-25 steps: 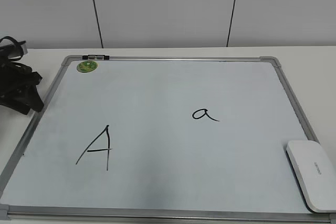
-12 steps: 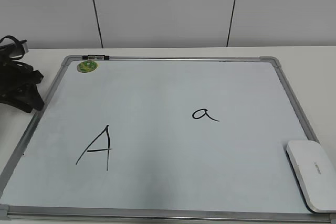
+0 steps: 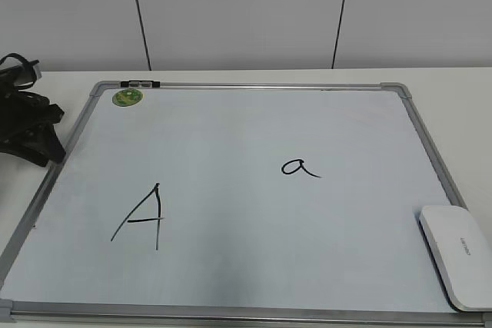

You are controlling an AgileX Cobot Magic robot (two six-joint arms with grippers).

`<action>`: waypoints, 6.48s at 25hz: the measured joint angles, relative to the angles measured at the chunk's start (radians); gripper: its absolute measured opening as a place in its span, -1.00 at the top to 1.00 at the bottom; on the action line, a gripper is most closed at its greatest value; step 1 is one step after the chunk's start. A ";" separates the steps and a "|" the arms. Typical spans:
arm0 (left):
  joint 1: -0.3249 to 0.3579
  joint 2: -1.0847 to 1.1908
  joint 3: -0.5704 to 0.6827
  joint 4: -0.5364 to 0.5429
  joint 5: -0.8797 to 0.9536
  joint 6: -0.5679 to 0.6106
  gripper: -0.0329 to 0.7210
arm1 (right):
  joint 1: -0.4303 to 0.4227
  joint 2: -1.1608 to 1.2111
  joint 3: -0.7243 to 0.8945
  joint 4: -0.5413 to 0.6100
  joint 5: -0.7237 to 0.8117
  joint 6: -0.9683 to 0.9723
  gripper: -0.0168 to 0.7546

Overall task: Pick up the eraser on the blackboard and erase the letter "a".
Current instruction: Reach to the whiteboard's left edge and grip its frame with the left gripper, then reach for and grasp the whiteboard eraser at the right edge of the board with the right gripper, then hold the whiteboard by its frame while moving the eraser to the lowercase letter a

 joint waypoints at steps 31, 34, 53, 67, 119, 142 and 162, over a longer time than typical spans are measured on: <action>0.008 0.030 -0.007 -0.037 0.011 0.000 0.83 | 0.000 0.035 -0.037 0.004 -0.041 0.000 -0.56; 0.008 0.030 -0.007 -0.037 0.011 0.000 0.83 | 0.000 0.108 -0.067 0.006 -0.122 0.000 -0.56; 0.008 0.030 -0.008 -0.037 0.013 0.000 0.83 | 0.000 0.864 -0.300 0.135 -0.052 -0.081 -0.56; 0.008 0.030 -0.008 -0.037 0.015 0.000 0.83 | 0.131 1.281 -0.312 0.060 -0.159 0.079 -0.56; 0.008 0.030 -0.008 -0.037 0.015 0.000 0.83 | 0.132 1.695 -0.322 0.067 -0.444 0.099 -0.42; 0.008 0.030 -0.008 -0.037 0.016 0.000 0.83 | 0.132 1.657 -0.504 0.152 -0.280 -0.025 -0.42; 0.008 0.030 -0.008 -0.039 0.020 0.000 0.83 | 0.270 2.176 -1.243 0.134 0.018 -0.098 -0.42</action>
